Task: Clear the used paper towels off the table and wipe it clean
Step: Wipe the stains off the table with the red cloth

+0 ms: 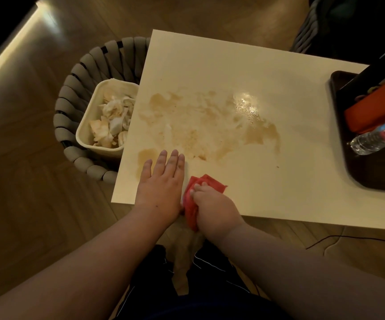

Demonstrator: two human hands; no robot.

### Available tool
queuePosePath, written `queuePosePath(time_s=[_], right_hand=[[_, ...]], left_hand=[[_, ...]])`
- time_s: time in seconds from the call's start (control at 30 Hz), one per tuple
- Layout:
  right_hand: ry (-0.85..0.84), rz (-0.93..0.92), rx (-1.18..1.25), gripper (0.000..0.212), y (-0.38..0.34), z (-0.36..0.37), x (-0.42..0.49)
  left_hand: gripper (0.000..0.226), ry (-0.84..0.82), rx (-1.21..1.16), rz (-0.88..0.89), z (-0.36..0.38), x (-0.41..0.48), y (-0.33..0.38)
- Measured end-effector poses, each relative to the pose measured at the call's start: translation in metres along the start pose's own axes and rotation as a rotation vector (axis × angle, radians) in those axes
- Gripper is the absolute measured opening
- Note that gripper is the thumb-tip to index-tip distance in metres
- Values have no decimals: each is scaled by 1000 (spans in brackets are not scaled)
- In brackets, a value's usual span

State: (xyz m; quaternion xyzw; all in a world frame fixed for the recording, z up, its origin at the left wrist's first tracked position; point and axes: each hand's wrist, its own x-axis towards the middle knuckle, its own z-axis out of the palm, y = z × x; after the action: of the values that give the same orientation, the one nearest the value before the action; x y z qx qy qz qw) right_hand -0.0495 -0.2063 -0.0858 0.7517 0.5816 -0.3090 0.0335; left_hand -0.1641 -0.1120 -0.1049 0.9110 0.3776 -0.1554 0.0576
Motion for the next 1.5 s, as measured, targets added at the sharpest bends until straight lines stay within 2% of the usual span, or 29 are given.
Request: queuePosePath(time_s=[0.17, 0.27, 0.33, 0.4, 0.5, 0.57, 0.63, 0.7, 0.73, 0.9, 1.0, 1.2, 1.33, 1.5], right_hand=[[-54, -54, -61, 60, 1, -6, 16], [-37, -72, -26, 60, 4, -3, 19], [19, -74, 5, 57, 4, -6, 26], [98, -81, 57, 44, 6, -14, 34], [68, -137, 128, 34, 17, -31, 31], [127, -142, 249, 32, 33, -38, 23], [201, -38, 287, 50, 51, -43, 14], [131, 83, 234, 74, 62, -45, 9], [83, 94, 197, 79, 64, -44, 9], [73, 168, 117, 69, 63, -42, 18], [48, 209, 53, 65, 62, -40, 19], [-69, 217, -119, 82, 55, -38, 27], [-102, 221, -104, 93, 59, -37, 27], [-102, 230, -60, 94, 61, -31, 29]], left_hand=[[90, -4, -49, -18, -3, -4, -4], [90, 10, -90, 3, -4, -2, -5], [103, -5, -120, 85, -4, -2, -6], [110, -5, -180, 191, -7, -2, -4], [101, 10, -265, 272, -17, -1, -3], [98, -32, -292, 277, -23, -1, -1], [88, -101, -291, 247, -23, 2, 5], [80, -134, -289, 199, -20, 6, 15], [78, -145, -290, 174, -18, 8, 20], [85, -206, -256, 121, -19, 20, 34], [80, -206, -266, 102, -23, 24, 35], [80, -238, -301, 52, -20, 7, 25], [77, -231, -315, -67, -7, -15, -14], [70, -244, -315, -203, 7, -27, -65]])
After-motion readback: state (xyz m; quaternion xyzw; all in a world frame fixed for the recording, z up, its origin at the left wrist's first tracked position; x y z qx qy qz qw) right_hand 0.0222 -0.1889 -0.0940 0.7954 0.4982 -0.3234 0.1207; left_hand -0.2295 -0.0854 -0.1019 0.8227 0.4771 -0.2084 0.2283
